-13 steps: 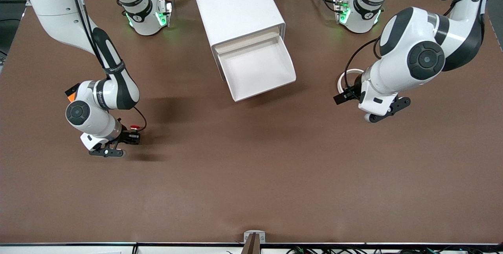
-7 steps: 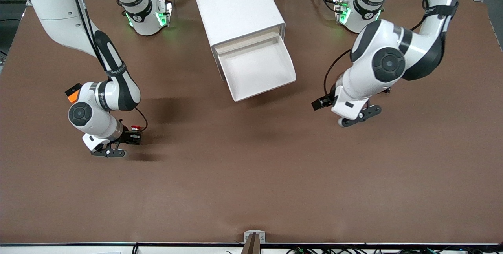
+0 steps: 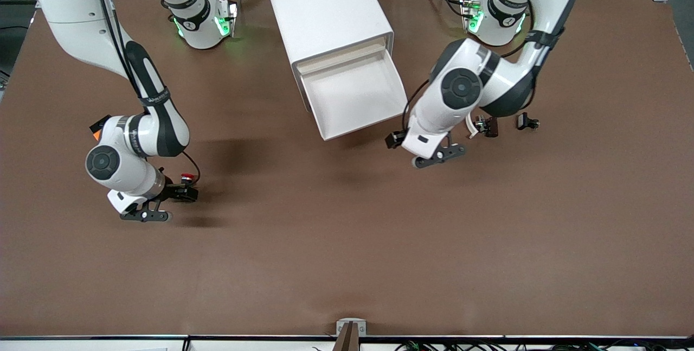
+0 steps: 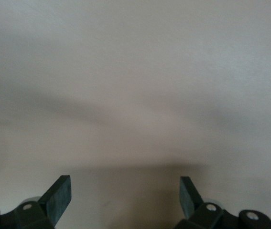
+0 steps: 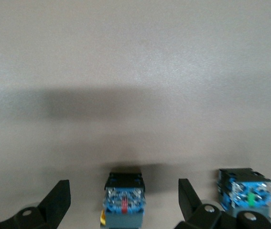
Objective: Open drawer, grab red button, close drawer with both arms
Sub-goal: 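Open the right gripper and withdraw while the left gripper reaches the drawer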
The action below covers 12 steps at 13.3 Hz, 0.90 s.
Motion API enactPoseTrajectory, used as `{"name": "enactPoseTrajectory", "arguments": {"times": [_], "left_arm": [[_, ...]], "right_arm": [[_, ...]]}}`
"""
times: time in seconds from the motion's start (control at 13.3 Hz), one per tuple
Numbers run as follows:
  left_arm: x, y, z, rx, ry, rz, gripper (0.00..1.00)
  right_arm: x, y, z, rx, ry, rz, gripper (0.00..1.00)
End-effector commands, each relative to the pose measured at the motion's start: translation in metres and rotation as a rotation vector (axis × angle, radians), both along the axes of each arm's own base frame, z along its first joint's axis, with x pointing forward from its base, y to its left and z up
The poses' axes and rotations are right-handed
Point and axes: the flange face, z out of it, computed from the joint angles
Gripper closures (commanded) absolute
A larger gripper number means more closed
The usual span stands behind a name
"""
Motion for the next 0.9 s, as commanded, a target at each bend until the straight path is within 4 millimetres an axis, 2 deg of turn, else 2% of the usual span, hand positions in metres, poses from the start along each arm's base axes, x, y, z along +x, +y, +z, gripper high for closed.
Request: {"name": "enactPoseTrajectory", "arguments": {"times": [0.0,0.15,0.38,0.45,0.53,0.6,0.83], "left_arm": [[-0.011,-0.022,-0.018,0.023,-0.029,0.011,0.00],[-0.025,-0.040,-0.040,0.049,-0.012,0.004,0.00],[-0.042,-0.063,-0.048,0.058,0.002,0.077,0.00],[-0.052,-0.071,-0.049,0.066,0.011,0.086,0.00],[-0.064,-0.080,-0.052,0.077,0.026,0.099,0.00],[-0.069,-0.084,-0.053,0.081,0.038,0.119,0.00],[-0.103,-0.109,-0.052,0.102,0.082,0.108,0.00]], "right_arm": [[0.003,-0.014,0.065,0.008,0.041,0.003,0.00],[-0.007,-0.021,0.113,0.015,0.078,-0.016,0.00],[-0.025,-0.044,0.193,0.027,0.116,-0.052,0.00],[-0.032,-0.058,0.215,0.032,0.130,-0.073,0.00],[-0.039,-0.061,0.237,0.035,0.142,-0.075,0.00],[-0.044,-0.065,0.254,0.039,0.160,-0.071,0.00],[-0.053,-0.074,0.297,0.033,0.196,-0.073,0.00]]}}
